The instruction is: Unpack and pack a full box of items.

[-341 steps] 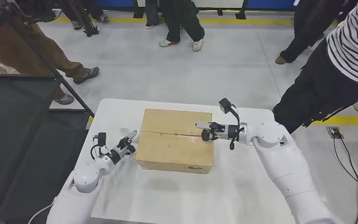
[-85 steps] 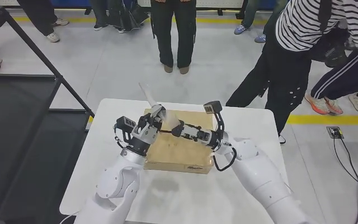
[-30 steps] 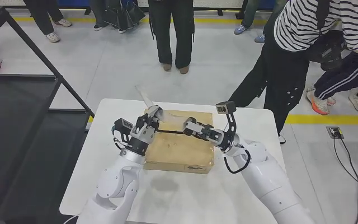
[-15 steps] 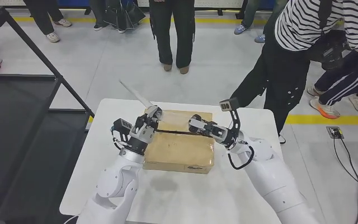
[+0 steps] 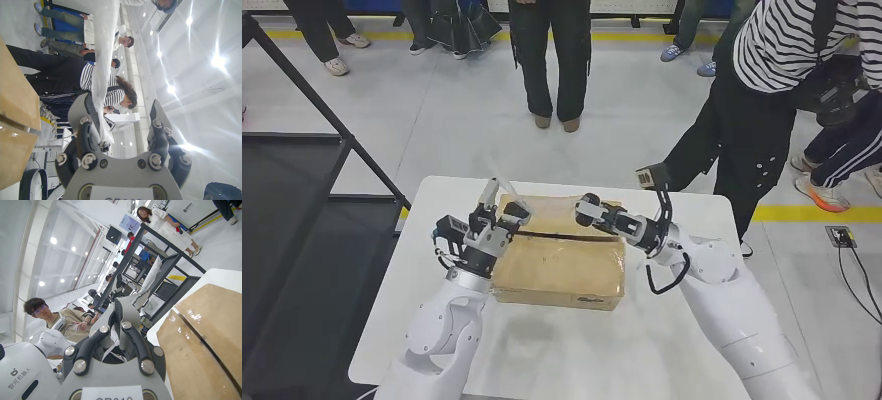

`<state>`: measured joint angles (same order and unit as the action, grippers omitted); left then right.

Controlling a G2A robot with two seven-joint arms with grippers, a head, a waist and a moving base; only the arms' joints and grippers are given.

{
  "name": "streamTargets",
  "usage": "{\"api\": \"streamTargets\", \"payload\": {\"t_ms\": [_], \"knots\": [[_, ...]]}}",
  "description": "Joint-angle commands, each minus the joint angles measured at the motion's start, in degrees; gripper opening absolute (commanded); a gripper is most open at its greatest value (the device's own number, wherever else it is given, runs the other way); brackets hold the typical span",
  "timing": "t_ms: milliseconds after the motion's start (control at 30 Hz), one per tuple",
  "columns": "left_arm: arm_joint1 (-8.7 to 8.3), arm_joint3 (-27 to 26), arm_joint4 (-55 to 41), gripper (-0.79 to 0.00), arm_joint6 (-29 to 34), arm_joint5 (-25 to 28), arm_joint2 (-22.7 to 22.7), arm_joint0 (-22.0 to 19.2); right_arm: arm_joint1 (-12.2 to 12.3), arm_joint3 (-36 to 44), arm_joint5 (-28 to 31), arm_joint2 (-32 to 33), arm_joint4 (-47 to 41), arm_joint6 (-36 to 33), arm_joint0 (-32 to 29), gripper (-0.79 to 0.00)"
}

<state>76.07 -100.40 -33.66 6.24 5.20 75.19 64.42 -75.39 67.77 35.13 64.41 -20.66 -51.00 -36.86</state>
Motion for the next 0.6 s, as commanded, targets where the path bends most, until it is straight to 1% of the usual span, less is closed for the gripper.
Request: {"api": "streamTargets", "payload": {"t_ms": [0, 167, 333, 400, 467, 500, 567], "knots": [[0.01, 0.07, -0.29, 0.000, -0.28, 0.12, 0.62, 0.27, 0.22, 1.18, 0.18, 0.45, 1.18, -0.13, -0.28, -0.785], [-0.08, 0.87, -0.76, 0.000, -0.84, -0.08, 2.87, 1.08, 0.91, 4.97, 1.38, 2.46, 3.40, 0.41, -1.72, -0.785], [-0.23, 0.85, -3.43, 0.000, -0.18, -1.41, 5.38, 2.92, 1.67, 8.87, 0.30, 3.33, 8.06, -2.29, -1.60, -0.785], [-0.32, 0.13, -6.07, 0.000, 1.27, -3.11, 6.48, 3.79, 1.95, 9.96, -0.35, 3.34, 9.03, -4.67, -1.02, -0.785], [-0.39, -0.75, -9.85, 0.000, 2.60, -4.80, 7.96, 4.59, 2.28, 10.39, -2.70, 3.56, 10.06, -6.96, -0.16, -0.785], [-0.49, -1.13, -11.46, 0.000, 3.54, -6.31, 8.74, 4.94, 2.38, 10.45, -3.96, 3.84, 10.15, -6.98, 0.04, -0.785], [-0.78, -1.79, -12.29, 0.000, 4.72, -8.07, 10.79, 5.67, 2.38, 10.45, -3.96, 3.84, 10.15, -6.98, 0.04, -0.785]]}}
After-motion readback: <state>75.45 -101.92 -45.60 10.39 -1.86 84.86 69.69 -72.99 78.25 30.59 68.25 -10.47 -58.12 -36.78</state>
